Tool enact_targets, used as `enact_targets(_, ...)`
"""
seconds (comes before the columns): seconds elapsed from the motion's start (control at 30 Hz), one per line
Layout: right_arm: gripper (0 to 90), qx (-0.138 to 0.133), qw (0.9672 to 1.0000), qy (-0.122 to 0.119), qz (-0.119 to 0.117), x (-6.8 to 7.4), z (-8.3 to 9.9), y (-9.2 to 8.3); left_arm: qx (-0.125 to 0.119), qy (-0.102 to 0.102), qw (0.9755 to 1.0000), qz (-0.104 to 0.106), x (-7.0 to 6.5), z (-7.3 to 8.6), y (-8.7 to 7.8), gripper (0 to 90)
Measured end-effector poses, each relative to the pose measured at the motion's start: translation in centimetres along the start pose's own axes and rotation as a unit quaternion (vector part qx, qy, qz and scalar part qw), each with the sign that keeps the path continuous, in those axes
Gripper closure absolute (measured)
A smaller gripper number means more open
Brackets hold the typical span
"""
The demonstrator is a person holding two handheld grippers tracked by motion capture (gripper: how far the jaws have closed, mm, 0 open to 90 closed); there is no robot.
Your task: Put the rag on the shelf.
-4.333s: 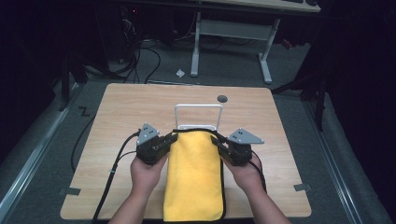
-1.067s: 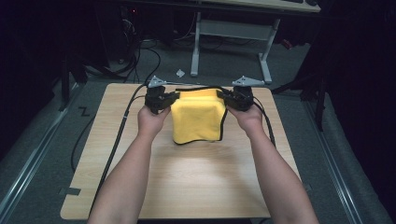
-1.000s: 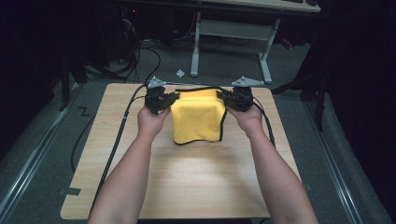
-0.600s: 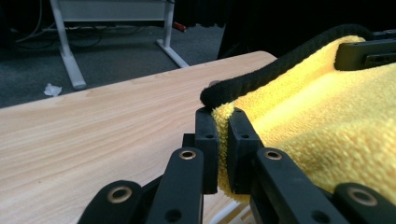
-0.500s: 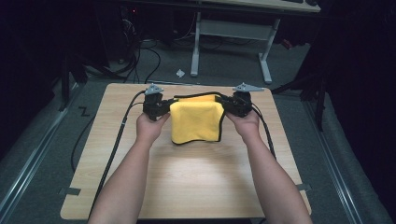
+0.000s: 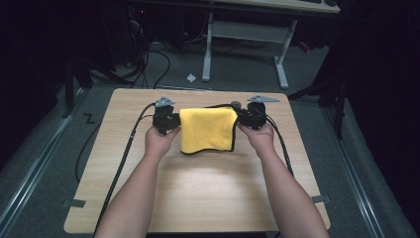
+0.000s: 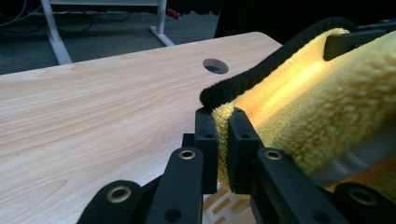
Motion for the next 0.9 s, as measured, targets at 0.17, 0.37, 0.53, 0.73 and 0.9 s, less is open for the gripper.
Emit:
enact_targets(0.17,70.7,0.001,0.9999,0.011,-0.002,0.0,0.4,0.1,-0.001,-0.009,1.0000,0.004,0.1,0.4,-0.1,84.1)
enact_targets(0.37,59.5,0.004,0.9998,0.013,0.017,-0.2,0.2,0.0,0.002,-0.012,0.9999,-0.004,0.2,0.3,-0.3,79.2)
enact_targets(0.53,53.8,0.002,0.9985,0.020,0.050,-1.0,-0.3,-0.6,0.019,-0.021,0.9990,-0.036,0.9,0.4,-0.4,74.7)
enact_targets(0.73,53.4,0.001,0.9979,0.020,0.061,-1.6,-0.7,-1.1,0.020,-0.036,0.9978,-0.053,2.1,0.7,-1.2,68.8)
enact_targets(0.9,53.5,0.003,0.9977,0.017,0.066,-1.6,-0.7,-1.1,0.012,-0.035,0.9979,-0.053,2.1,0.5,-1.6,69.1)
Point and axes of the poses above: each handheld gripper's, and its own axes: y roughly forward along the jaws, z roughly out of its underside, x roughly to its left, the point moved 2 cm from there along y, roughly forward along the jaws, and after that the axes turned 1 degree about x, right-handed, at the moved point
